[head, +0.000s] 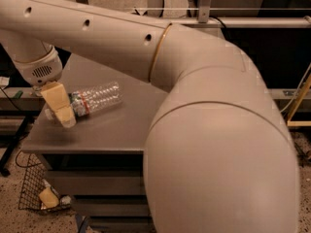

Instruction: Place water bottle upright

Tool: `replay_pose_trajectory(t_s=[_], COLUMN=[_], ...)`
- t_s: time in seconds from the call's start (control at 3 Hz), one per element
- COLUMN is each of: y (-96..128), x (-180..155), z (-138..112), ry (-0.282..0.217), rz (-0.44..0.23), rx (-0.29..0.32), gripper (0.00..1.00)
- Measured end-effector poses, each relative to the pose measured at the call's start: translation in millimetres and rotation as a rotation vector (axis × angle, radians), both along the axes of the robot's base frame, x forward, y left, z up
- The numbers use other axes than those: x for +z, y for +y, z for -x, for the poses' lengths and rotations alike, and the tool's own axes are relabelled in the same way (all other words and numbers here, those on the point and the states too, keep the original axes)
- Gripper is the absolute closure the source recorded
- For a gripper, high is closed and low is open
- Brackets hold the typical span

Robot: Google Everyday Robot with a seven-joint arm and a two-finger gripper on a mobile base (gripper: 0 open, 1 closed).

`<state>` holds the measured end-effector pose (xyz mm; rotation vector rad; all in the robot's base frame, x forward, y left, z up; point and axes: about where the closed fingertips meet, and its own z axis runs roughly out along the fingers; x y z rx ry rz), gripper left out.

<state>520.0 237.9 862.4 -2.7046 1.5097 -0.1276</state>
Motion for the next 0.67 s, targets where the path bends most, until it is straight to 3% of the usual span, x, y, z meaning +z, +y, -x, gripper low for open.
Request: replay_pose_trajectory(t_s=[0.33, 0.67], y=[-6.6, -15.3], x=[-16.5, -24.7], z=[-10.5, -19.6], ry=[0.009, 0.009], rz=[0.027, 0.044], rx=[-0.042, -0.072], gripper=[0.00, 0.18])
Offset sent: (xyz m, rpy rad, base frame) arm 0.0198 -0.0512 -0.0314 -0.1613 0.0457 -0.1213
